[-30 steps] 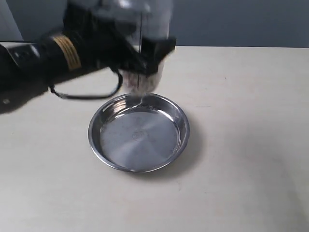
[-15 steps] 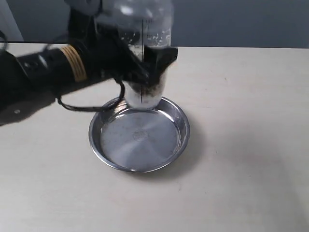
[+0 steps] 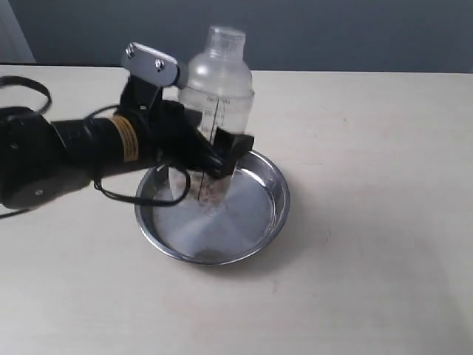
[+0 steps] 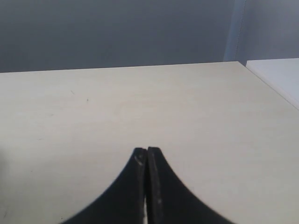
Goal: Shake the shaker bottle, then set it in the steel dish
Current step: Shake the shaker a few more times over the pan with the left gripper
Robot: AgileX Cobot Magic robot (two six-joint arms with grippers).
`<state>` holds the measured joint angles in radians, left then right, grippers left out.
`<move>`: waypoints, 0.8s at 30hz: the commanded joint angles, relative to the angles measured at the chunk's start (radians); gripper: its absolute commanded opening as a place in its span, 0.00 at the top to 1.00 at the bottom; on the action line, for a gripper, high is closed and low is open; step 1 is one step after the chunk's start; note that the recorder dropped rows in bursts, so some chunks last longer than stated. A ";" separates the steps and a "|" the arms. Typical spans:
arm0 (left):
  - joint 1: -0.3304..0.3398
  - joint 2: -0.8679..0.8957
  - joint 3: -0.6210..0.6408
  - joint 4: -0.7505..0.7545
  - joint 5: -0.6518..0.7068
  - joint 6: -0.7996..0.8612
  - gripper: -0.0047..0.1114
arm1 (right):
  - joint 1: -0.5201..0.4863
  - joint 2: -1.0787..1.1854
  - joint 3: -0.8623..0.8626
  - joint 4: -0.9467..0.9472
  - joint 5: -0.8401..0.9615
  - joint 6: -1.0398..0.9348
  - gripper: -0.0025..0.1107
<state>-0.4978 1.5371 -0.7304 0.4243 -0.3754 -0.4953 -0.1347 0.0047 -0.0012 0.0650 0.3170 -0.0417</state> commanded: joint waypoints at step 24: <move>-0.004 -0.022 0.010 0.008 -0.021 0.028 0.96 | -0.003 -0.005 0.001 0.001 -0.012 -0.002 0.99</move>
<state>-0.4933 1.4099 -0.7750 0.4449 -0.4247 -0.4694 -0.1347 0.0047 -0.0012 0.0650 0.3187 -0.0417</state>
